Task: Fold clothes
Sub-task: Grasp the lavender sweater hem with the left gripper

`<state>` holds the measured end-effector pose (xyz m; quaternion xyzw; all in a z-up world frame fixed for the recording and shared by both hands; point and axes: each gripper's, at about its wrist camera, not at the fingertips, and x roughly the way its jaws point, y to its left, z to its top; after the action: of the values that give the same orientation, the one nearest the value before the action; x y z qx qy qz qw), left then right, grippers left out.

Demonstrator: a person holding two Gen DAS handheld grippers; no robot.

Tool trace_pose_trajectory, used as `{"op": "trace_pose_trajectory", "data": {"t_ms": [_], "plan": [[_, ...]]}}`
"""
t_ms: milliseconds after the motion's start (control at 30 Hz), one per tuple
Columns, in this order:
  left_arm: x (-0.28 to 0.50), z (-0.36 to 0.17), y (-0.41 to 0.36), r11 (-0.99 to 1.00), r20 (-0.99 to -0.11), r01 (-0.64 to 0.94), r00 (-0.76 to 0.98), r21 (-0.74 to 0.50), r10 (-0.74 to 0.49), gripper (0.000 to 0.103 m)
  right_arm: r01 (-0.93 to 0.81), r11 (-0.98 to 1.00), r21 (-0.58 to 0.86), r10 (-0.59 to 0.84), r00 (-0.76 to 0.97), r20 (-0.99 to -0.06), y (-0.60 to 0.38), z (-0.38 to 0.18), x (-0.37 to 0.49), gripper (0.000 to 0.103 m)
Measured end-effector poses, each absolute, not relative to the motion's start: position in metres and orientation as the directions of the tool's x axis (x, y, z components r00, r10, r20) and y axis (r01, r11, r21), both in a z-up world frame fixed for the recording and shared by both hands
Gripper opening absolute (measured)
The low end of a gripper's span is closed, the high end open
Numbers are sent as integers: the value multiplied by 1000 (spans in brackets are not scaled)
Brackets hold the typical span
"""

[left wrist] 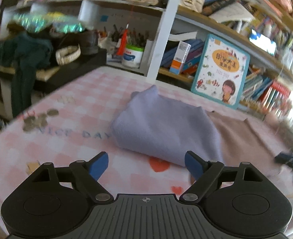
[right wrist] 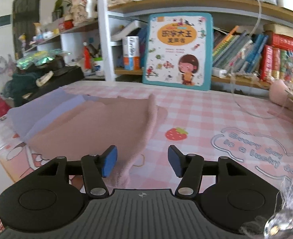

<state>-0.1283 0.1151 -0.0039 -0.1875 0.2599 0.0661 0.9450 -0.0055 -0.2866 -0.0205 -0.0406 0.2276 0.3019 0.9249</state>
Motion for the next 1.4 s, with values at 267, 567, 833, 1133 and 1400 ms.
{"op": "trace_pose_trajectory", "data": {"t_ms": [267, 567, 833, 1133, 1400], "plan": [[-122, -27, 142, 684, -480, -297, 873, -666, -88, 85, -642, 766, 15, 573, 673, -468, -278, -20, 7, 54], [-112, -39, 159, 560, -461, -381, 887, -736, -2, 83, -649, 758, 61, 595, 650, -473, -282, -23, 26, 55], [-101, -55, 166, 486, -454, -411, 891, -771, 33, 28, -631, 775, 42, 553, 643, -530, -274, -27, 36, 58], [-93, -5, 123, 747, -338, -238, 941, -621, 20, 14, -624, 781, -32, 519, 675, -524, -268, -28, 28, 61], [-81, -30, 148, 616, -454, -352, 891, -705, -11, 49, -626, 780, -1, 531, 662, -530, -271, -27, 32, 61]]}}
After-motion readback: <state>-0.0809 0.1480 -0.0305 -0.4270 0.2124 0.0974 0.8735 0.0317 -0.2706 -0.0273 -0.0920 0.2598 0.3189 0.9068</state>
